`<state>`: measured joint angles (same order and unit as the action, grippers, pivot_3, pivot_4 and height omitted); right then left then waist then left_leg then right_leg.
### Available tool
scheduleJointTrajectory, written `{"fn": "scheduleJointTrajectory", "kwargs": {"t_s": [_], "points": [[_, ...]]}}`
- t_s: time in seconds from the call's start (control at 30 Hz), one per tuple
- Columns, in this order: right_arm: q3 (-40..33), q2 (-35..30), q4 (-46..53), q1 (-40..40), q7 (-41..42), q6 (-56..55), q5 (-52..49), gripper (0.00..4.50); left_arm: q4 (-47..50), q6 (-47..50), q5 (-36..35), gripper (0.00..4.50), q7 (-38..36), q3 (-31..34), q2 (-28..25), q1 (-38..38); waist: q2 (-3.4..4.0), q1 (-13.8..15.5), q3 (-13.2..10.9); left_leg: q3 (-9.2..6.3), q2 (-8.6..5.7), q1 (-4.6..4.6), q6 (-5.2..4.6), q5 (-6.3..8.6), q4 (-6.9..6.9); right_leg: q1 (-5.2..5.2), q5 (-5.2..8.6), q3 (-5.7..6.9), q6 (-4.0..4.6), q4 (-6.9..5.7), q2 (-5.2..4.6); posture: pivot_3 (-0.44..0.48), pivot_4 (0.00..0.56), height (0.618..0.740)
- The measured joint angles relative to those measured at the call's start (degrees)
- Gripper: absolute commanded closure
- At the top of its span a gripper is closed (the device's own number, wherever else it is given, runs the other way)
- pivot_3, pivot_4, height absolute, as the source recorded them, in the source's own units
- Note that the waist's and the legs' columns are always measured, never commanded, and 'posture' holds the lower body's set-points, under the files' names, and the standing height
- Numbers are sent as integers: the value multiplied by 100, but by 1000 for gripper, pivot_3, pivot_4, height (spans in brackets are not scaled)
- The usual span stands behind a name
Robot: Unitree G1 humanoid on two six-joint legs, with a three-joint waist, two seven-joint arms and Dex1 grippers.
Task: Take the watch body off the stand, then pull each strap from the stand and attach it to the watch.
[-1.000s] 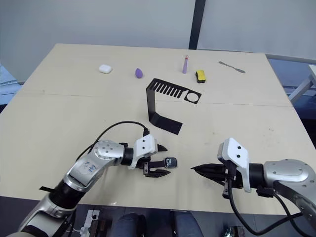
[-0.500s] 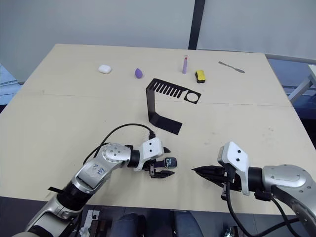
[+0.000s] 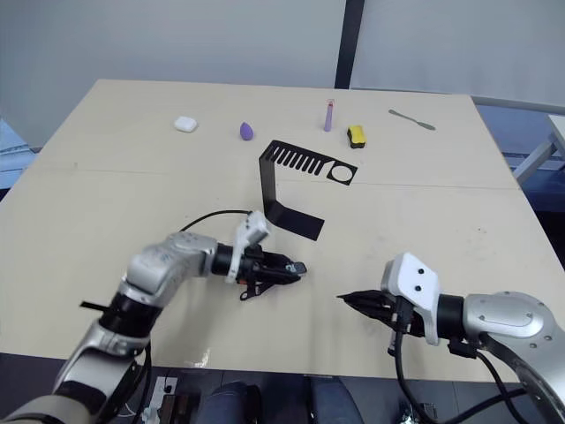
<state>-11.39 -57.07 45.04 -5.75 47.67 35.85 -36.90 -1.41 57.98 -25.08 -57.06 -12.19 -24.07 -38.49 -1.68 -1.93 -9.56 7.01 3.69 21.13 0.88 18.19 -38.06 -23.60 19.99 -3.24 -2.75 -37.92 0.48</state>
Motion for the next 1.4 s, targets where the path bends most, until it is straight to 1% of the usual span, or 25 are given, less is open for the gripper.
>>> {"fn": "scheduleJointTrajectory", "kwargs": {"t_s": [0.07,0.13,0.33,0.53,0.7,0.87,0.97,1.4], "points": [[227,96,51,281,-143,-106,291,4500,-289,476,-342,2921,-320,103,-148,-156,0,-6,0,0,0,1,2,0,1,-1,1,0,1,1,0,0,150,740],[516,184,108,582,-318,-204,575,4500,-568,775,-558,2921,-526,162,-182,-214,0,8,0,1,-1,4,3,-1,-4,-5,1,0,1,-3,-2,0,150,740],[1333,360,265,1309,-685,-302,1473,4500,-902,869,-920,2921,-823,331,-179,-433,0,29,0,1,0,6,3,-1,-9,-8,2,0,3,-6,-4,0,150,740],[1803,410,243,1467,-755,-306,2100,4500,-1387,808,-937,2921,-917,332,-183,-528,0,28,0,2,0,6,3,-1,-10,-9,2,1,4,-8,-4,0,150,740],[1984,668,165,1717,-898,-205,2434,4500,-1515,744,-937,2921,-913,332,-169,-623,0,17,0,4,0,5,4,-2,-12,-11,5,1,8,-18,-4,0,150,740],[2078,895,100,1803,-930,-200,2659,4500,-1528,748,-938,2921,-892,336,-135,-623,0,21,0,4,0,5,4,-2,-12,-12,5,1,9,-19,-5,0,150,740],[2243,1076,-9,1802,-963,-199,2756,4500,-1527,802,-969,2921,-848,455,-67,-623,0,17,0,5,0,6,4,-2,-13,-14,5,1,9,-22,-5,0,150,740],[2262,1291,-15,1871,-964,-198,2992,4500,-1422,915,-1066,2921,-786,493,-62,-583,0,19,0,6,0,5,5,-2,-16,-15,6,1,10,-30,-5,0,150,740]]}}
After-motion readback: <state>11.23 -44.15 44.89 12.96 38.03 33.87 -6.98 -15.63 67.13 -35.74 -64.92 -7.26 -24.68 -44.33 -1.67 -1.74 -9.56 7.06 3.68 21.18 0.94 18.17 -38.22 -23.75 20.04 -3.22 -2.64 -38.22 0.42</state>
